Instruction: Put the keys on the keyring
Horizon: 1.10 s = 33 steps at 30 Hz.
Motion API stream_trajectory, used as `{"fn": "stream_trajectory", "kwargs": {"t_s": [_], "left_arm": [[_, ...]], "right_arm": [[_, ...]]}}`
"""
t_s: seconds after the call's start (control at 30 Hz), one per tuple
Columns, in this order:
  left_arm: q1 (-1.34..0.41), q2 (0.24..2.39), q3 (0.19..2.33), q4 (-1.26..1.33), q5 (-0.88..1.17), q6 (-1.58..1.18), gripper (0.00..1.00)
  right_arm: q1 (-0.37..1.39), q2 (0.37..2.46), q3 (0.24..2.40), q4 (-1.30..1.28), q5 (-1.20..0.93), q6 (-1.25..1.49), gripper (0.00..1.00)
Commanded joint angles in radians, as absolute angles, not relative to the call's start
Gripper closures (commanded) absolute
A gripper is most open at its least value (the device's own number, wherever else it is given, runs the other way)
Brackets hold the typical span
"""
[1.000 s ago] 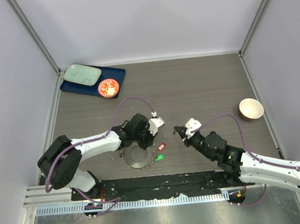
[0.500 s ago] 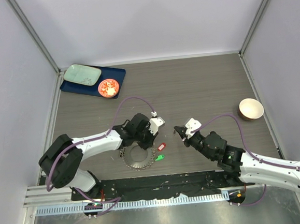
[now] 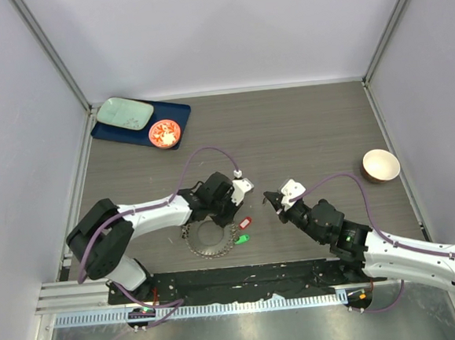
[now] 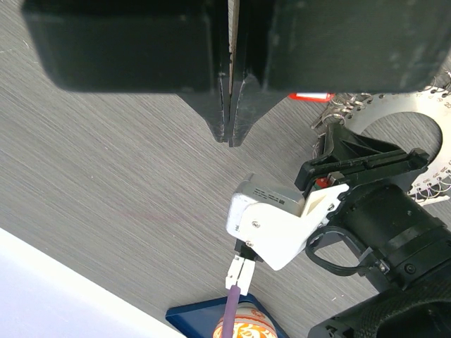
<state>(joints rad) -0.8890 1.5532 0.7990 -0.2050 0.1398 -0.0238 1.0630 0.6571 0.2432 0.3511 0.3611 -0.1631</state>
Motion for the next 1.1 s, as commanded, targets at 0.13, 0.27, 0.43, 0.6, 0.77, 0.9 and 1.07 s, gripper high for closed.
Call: {"fn": "stream_trajectory", "kwargs": {"t_s": [0.13, 0.27, 0.43, 0.6, 0.77, 0.9, 1.07], "left_arm": [[-0.937, 1.557, 0.853, -0.232, 0.043, -0.069, 0.77], [-0.959, 1.574, 0.870, -0.250, 0.009, -0.086, 0.77], [-0.986, 1.594, 0.903, -0.274, -0.066, -0.109, 0.77], [-1.012, 1.615, 0.931, -0.313, -0.126, -0.115, 0.76], [-1.032, 1.635, 0.956, -0.351, -0.158, -0.123, 0.77], [-1.042, 1.641, 0.966, -0.370, -0.175, -0.129, 0.78], [-1.055, 1.654, 0.983, -0.405, -0.215, -0.132, 0.79]], "right_arm": [[1.066, 0.652, 0.285, 0.400, 0.359, -0.161, 0.99], [1.066, 0.646, 0.284, 0.397, 0.359, -0.160, 0.99], [1.066, 0.641, 0.284, 0.396, 0.359, -0.158, 0.99], [1.065, 0.634, 0.282, 0.396, 0.357, -0.155, 0.99], [1.065, 0.632, 0.284, 0.394, 0.354, -0.156, 0.99], [1.065, 0.629, 0.282, 0.396, 0.353, -0.155, 0.99], [1.066, 0.626, 0.282, 0.396, 0.354, -0.155, 0.99]]}}
